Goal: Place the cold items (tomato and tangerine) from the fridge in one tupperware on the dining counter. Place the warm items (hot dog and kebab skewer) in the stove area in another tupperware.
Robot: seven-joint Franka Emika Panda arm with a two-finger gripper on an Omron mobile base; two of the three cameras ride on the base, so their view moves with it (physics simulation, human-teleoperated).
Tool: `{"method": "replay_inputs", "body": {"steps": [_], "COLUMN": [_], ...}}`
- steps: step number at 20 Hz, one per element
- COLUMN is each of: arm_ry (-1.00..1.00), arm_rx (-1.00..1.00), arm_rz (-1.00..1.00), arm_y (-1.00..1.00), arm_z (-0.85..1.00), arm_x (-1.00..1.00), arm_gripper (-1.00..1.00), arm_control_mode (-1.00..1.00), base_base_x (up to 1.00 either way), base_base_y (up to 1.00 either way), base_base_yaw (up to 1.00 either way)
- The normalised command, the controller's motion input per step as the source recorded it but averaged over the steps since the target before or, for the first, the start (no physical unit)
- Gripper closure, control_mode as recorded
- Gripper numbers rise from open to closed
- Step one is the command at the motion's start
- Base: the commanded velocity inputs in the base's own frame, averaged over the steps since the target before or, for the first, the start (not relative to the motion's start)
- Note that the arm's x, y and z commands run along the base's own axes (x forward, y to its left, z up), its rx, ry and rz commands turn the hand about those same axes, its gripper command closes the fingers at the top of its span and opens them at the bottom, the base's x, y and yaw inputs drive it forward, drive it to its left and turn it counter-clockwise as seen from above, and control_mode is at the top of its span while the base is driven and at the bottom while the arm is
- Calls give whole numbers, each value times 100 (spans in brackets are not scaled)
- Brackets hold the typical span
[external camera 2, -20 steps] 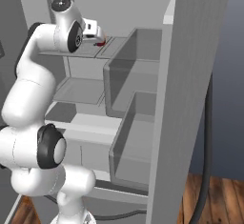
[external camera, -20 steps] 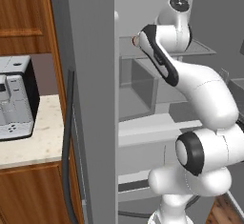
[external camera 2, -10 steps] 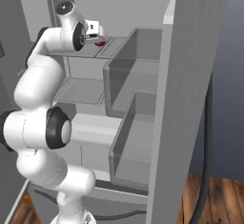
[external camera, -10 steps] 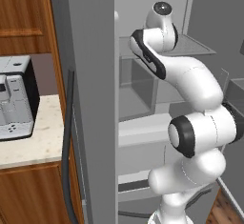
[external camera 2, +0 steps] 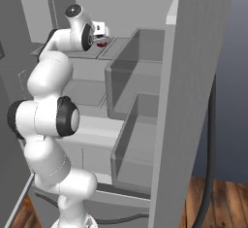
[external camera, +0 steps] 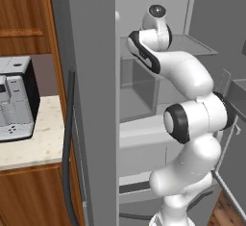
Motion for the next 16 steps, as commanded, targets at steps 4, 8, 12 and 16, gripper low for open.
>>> {"method": "replay_inputs", "body": {"steps": [4,8,12,16], "arm_ry": [1,5,10,10], "arm_rx": [0,0,-2,-1], "arm_rz": [0,0,0,0], "arm_y": [0,0,0,3], "arm_z": [-8,-5,-5,-3], "arm_x": [50,48,45,39], "arm_gripper": [-100,-100,-100,-100], "arm_control_mode": [-100,-100,-100,-100], "base_base_x": [0,0,0,0], "base_base_y": [0,0,0,0], "base_base_yaw": [0,0,0,0]}}
